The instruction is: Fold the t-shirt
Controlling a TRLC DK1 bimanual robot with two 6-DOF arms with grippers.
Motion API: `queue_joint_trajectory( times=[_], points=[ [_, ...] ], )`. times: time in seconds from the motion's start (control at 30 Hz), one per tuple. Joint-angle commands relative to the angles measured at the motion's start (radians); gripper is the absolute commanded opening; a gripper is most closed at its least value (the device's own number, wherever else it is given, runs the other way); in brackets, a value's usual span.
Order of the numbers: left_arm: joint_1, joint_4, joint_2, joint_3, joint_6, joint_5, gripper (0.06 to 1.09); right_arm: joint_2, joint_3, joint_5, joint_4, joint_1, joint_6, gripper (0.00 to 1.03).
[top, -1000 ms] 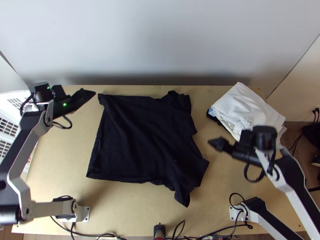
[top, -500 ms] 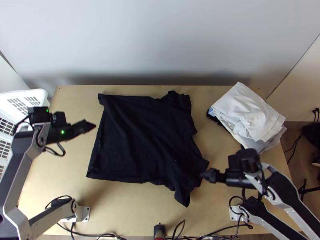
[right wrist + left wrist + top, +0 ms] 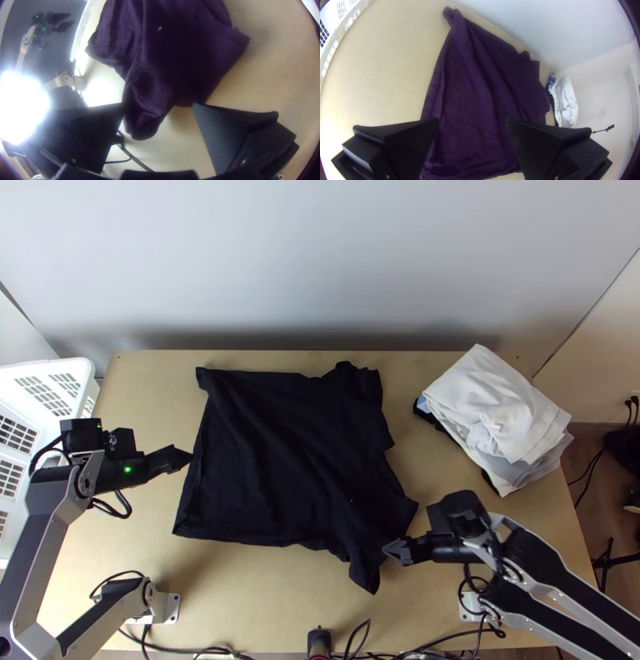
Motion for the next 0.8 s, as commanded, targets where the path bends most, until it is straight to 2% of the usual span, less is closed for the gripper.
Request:
queue_joint_trajectory(
  times=[0.0, 0.13, 0.27, 0.3, 0.4, 0.5, 0.57, 0.67, 0.77],
  points=[
    [-0.005, 0.014, -0.005, -0.012, -0.01, -0.011, 1.03, 0.116, -0.019, 0.0, 0.111, 0.015, 0.028, 0.92],
    [0.004, 0.016, -0.007, -0.013, -0.009, -0.014, 1.03, 0.178, -0.028, -0.002, 0.15, 0.018, 0.026, 0.9],
    [0.023, 0.017, -0.005, -0.015, -0.009, -0.014, 1.03, 0.191, -0.065, 0.0, 0.212, -0.004, -0.008, 0.68],
    [0.027, 0.017, -0.005, -0.016, -0.009, -0.014, 1.03, 0.193, -0.074, 0.0, 0.226, -0.008, -0.021, 0.66],
    [0.05, 0.025, -0.01, -0.021, 0.008, -0.014, 1.03, 0.201, -0.097, 0.001, 0.263, -0.021, -0.052, 0.51],
    [0.078, 0.025, -0.012, -0.025, 0.024, -0.014, 1.03, 0.202, -0.104, 0.001, 0.285, -0.025, -0.051, 0.27],
    [0.09, 0.025, -0.018, -0.033, 0.04, -0.014, 1.03, 0.204, -0.111, 0.038, 0.292, -0.065, -0.052, 0.04],
    [0.127, 0.009, -0.027, -0.056, 0.082, -0.014, 1.03, 0.221, -0.115, 0.053, 0.3, -0.116, -0.046, 0.03],
    [0.173, -0.116, -0.042, -0.059, 0.169, -0.014, 1.03, 0.213, -0.117, 0.053, 0.298, -0.131, -0.044, 0.03]
  ],
)
